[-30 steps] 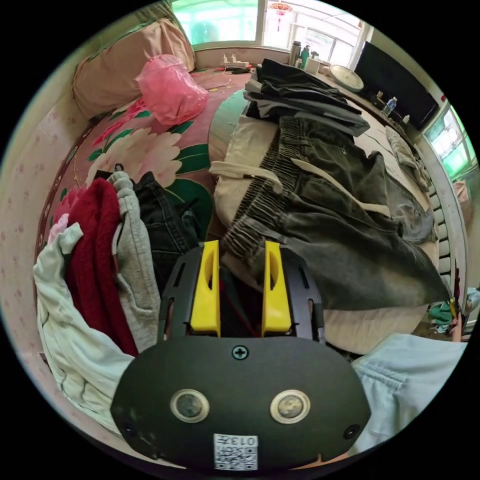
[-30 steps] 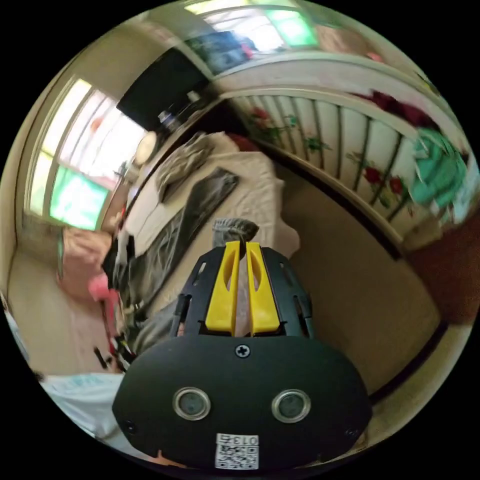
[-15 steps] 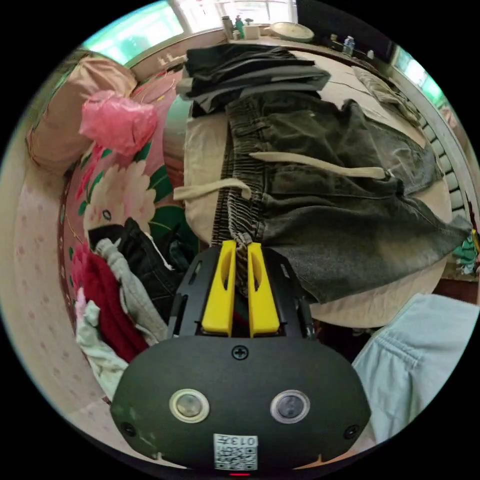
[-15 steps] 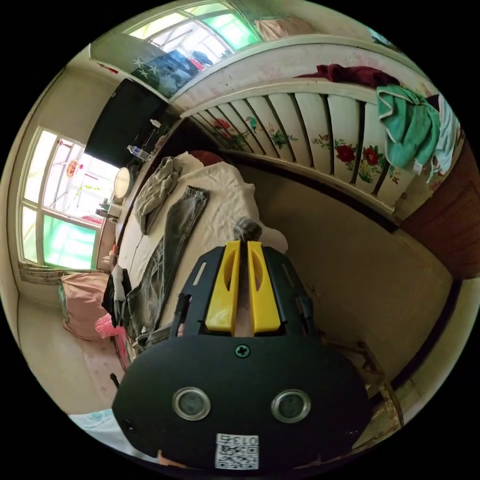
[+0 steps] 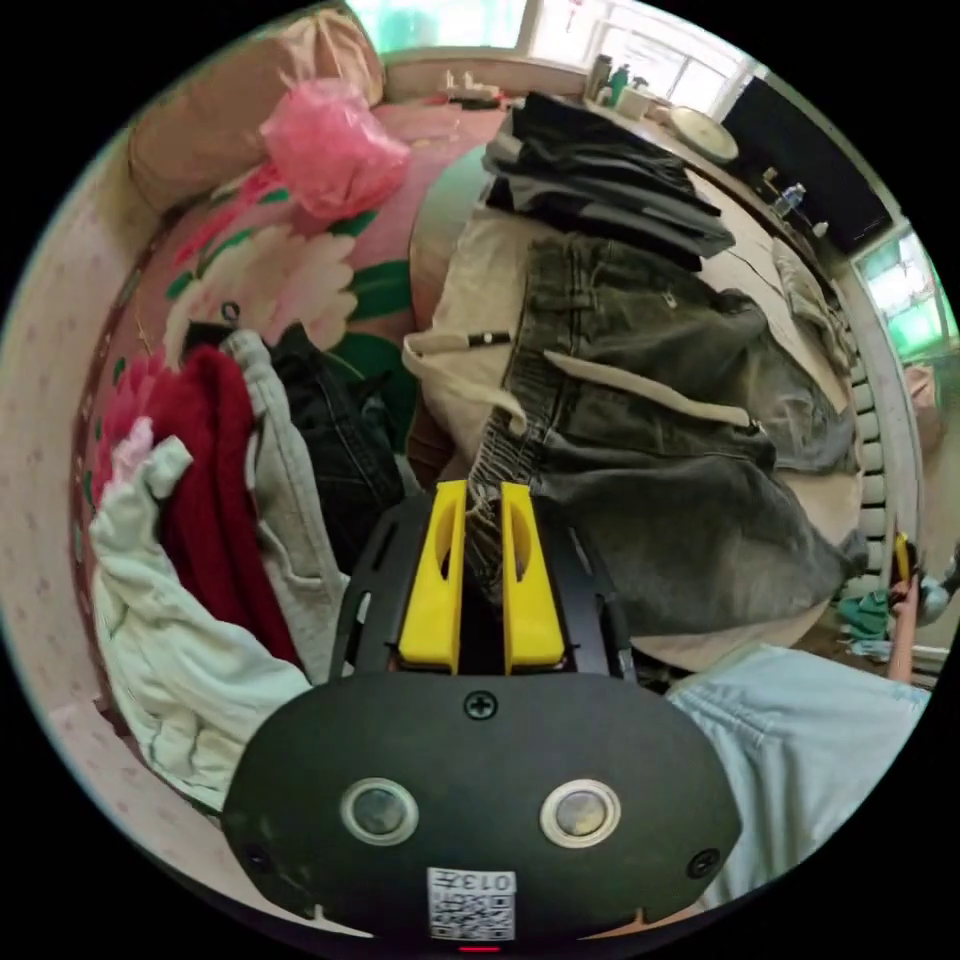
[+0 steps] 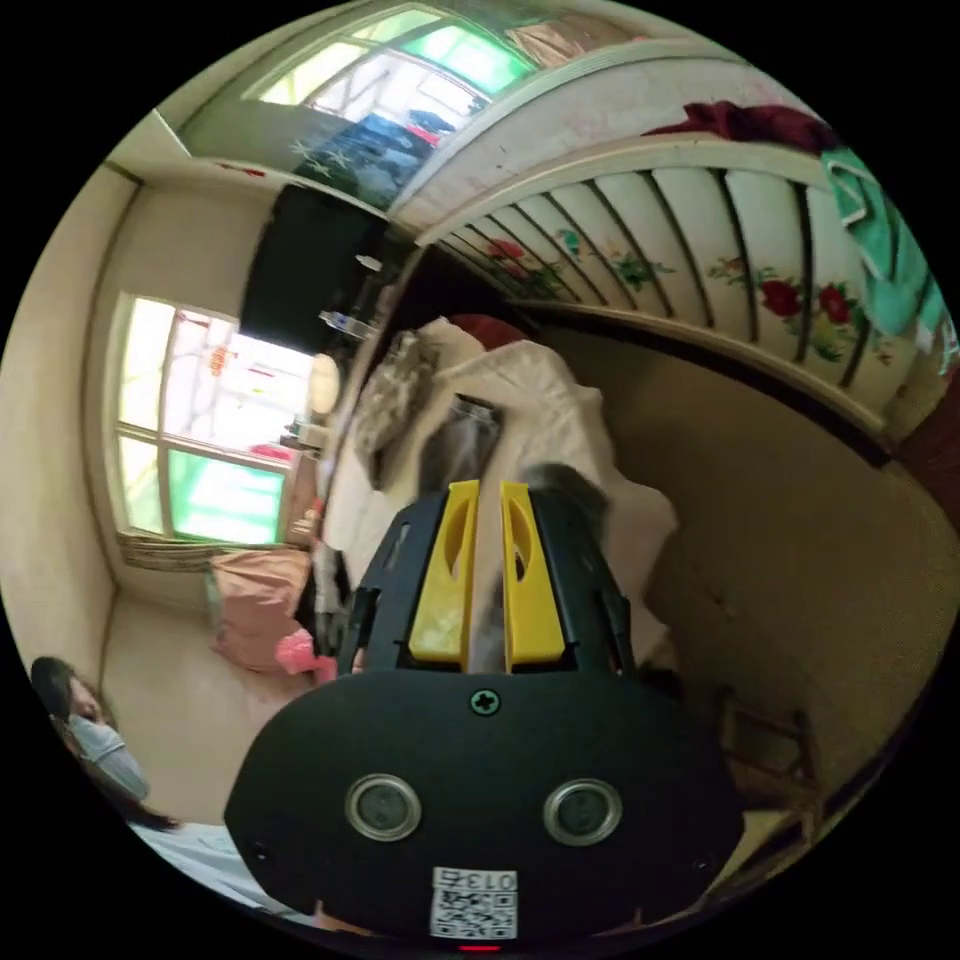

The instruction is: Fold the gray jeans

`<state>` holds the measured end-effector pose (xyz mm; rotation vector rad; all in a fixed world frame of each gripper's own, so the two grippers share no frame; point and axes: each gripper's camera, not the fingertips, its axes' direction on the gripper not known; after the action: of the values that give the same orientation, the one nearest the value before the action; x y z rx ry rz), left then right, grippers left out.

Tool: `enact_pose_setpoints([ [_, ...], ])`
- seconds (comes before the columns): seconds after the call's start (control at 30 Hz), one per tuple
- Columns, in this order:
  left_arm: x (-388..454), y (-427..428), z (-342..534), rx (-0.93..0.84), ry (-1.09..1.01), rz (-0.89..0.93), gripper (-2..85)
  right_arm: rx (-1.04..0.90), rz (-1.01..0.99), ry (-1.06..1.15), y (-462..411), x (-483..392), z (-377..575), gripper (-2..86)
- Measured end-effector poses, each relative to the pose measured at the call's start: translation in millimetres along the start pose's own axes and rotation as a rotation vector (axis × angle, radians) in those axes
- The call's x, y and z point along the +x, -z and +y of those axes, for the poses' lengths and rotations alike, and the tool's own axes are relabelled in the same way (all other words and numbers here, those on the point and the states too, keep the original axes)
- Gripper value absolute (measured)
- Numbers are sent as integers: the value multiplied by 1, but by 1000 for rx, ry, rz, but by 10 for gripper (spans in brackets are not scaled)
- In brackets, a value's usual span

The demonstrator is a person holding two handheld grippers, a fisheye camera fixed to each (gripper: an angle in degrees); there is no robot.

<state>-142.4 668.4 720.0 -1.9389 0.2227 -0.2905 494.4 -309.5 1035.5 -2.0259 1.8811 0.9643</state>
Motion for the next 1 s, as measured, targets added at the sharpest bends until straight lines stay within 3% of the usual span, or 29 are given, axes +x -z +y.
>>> enact_pose_setpoints([
  [0.1, 43, 16, -3, 154, -128, -149, 50, -43, 219, 169, 3, -19, 1, 63],
  [0.2, 118, 19, -8, 302, -458, -108, 70, -83, 413, 225, 8, -8, 11, 83],
  [0.33, 254, -31, -19, 225, -978, 163, 100, -138, 474, 190, 6, 26, 25, 112],
  [0.47, 384, -96, -12, 150, -1423, 116, 133, -162, 387, 105, 3, 63, 29, 124],
  [0.53, 421, -120, -15, 109, -1539, 79, 136, -168, 341, 72, 3, 74, 28, 103],
  [0.6, 446, -143, -23, 40, -1608, 41, 127, -199, 323, 29, 0, 88, 27, 39],
  [0.67, 467, -167, -36, -96, -1666, 38, 27, -230, 266, -14, 1, 95, 25, 25],
  [0.77, 476, -175, -52, -160, -1688, 36, 6, -178, 197, 10, 21, 84, 26, 14],
  [1.0, 461, -153, -80, -70, -1697, 215, -2, 6, -83, 23, 111, 19, 42, 20],
])
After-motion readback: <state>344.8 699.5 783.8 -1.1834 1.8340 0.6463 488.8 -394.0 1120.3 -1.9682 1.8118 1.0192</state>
